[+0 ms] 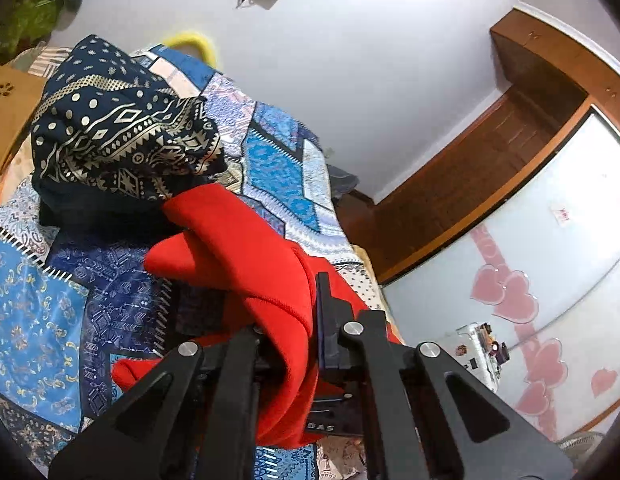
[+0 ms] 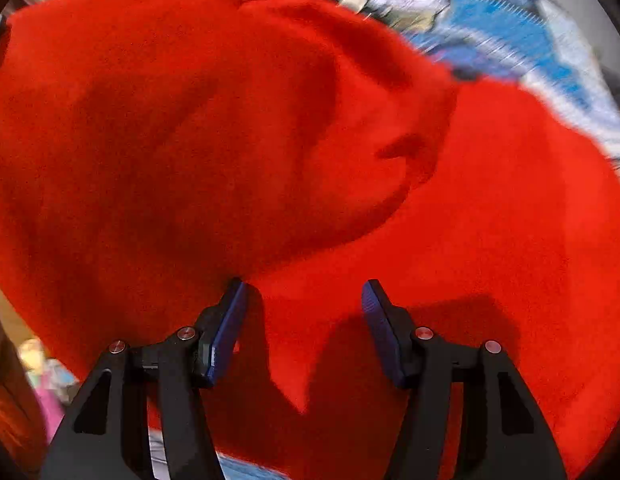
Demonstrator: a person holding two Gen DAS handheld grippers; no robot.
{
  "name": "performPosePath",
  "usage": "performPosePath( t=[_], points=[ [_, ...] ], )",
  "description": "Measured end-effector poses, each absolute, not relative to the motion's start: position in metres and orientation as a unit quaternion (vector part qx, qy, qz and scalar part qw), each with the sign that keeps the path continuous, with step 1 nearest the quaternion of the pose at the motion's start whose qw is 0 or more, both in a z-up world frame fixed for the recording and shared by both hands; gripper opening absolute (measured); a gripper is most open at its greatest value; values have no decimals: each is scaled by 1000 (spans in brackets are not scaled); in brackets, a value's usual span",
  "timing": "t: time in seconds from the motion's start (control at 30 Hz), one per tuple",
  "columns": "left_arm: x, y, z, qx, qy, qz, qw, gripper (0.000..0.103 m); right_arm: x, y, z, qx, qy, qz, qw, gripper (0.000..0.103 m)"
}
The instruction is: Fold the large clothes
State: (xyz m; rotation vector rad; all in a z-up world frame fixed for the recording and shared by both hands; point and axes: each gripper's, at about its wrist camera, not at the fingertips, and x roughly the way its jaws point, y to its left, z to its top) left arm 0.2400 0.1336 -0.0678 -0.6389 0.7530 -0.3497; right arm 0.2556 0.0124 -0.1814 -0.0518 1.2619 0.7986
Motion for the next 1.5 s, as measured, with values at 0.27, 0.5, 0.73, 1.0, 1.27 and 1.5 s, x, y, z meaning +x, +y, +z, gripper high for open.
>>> performPosePath(
  t=[0.27, 0.5, 0.73, 1.0, 1.27, 1.5],
  points=[
    [271, 75, -45, -265, 366, -194, 871, 4, 267, -61, -142, 4, 522, 322, 790, 56],
    [319, -62, -60, -204, 429, -261, 840, 4, 263, -206, -98, 79, 466, 195, 859, 56],
    [330, -167, -129, -126, 547, -315, 765, 4, 238, -272, -99, 101, 470, 130, 867, 56],
    [309, -152, -70, -35, 488, -303, 818, 43, 209, -252, -84, 95, 458, 170, 867, 56],
    [299, -35, -50, 16, 430, -187, 883, 61, 213, -191, -96, 115, 469, 213, 849, 69],
    [299, 33, -137, 37, 497, -135, 856, 60, 224, -160, -115, 166, 490, 154, 842, 69]
  ],
)
